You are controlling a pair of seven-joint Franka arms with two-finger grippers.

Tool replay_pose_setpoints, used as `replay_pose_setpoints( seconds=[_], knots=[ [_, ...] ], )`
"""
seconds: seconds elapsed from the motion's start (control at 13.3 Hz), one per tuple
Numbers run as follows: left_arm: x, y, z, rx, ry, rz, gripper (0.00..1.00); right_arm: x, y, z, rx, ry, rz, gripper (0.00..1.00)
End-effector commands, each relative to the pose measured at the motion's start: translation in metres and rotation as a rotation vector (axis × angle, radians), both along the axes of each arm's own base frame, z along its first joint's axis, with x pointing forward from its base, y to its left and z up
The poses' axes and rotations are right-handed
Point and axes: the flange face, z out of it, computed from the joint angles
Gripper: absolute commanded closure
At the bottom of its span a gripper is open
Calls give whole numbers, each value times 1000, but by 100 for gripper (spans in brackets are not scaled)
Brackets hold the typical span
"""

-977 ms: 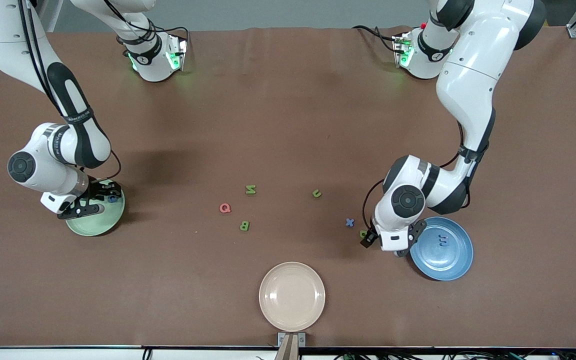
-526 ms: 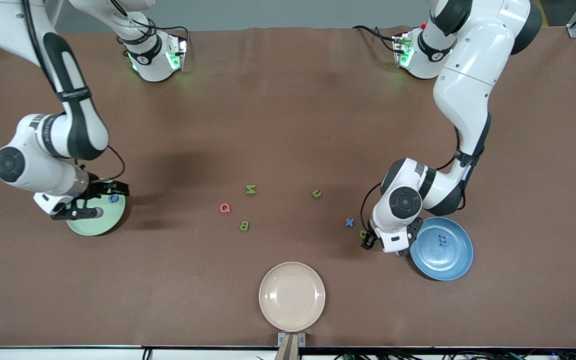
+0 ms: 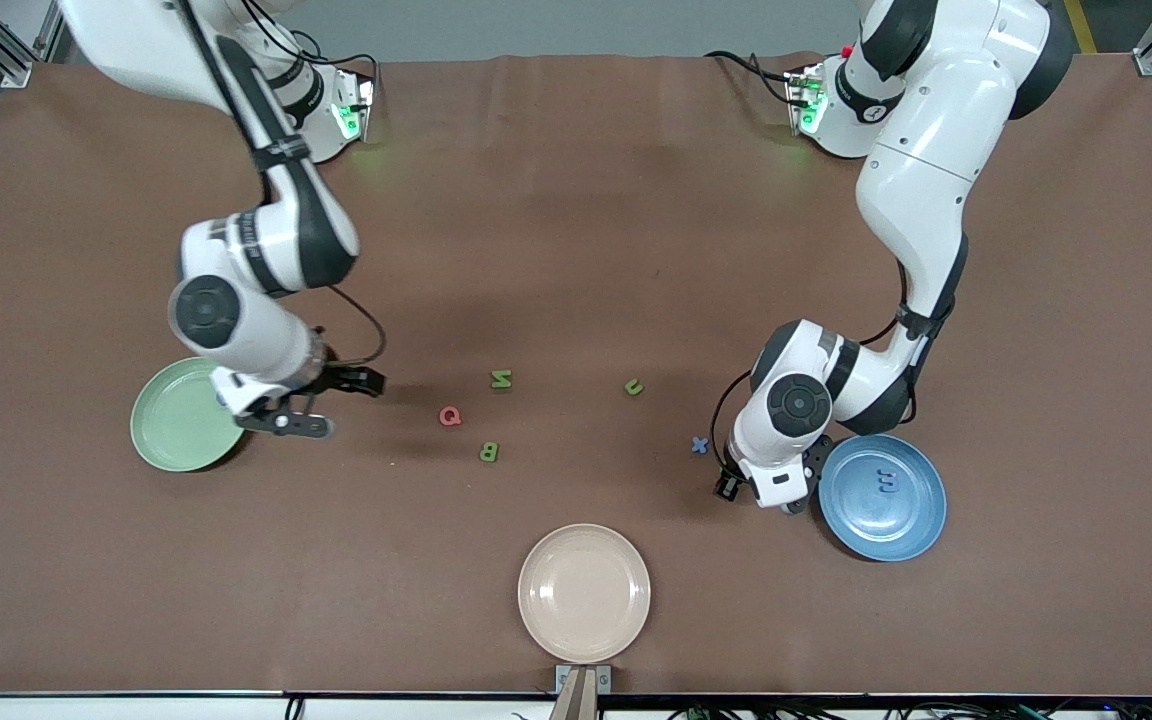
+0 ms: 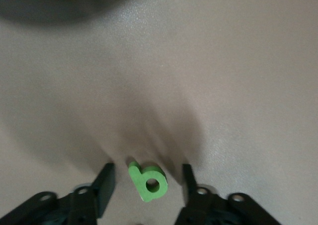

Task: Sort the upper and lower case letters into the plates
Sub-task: 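Grasp the green B with the right gripper while the left gripper grasps the b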

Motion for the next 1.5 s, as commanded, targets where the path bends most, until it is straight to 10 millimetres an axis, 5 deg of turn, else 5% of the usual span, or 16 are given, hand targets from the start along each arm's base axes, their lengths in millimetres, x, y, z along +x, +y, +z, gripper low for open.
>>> replay_pose_setpoints(
  seconds=[0.0, 0.15, 0.53, 0.83, 1.05, 1.28, 1.43],
  knots=[
    [1, -6, -4, -2, -5, -11, 67, 26, 63, -34, -11, -11, -91, 0],
    [2, -5, -3, 4, -8, -30, 100, 39, 87, -49, -9, -28, -119, 1],
    [11, 20, 46, 56, 13, -198, 100, 52, 118, -82, -2, -66, -97, 2],
    [26, 74, 85, 73, 41, -333, 100, 50, 130, -94, 13, -95, -83, 5],
    [34, 115, 84, 69, 73, -471, 100, 47, 141, -109, 25, -122, -68, 8],
    [44, 177, 76, 61, 92, -587, 100, 46, 148, -113, 27, -126, -58, 15],
    [46, 203, 60, 60, 109, -599, 100, 44, 150, -118, 26, -126, -54, 26]
  ],
)
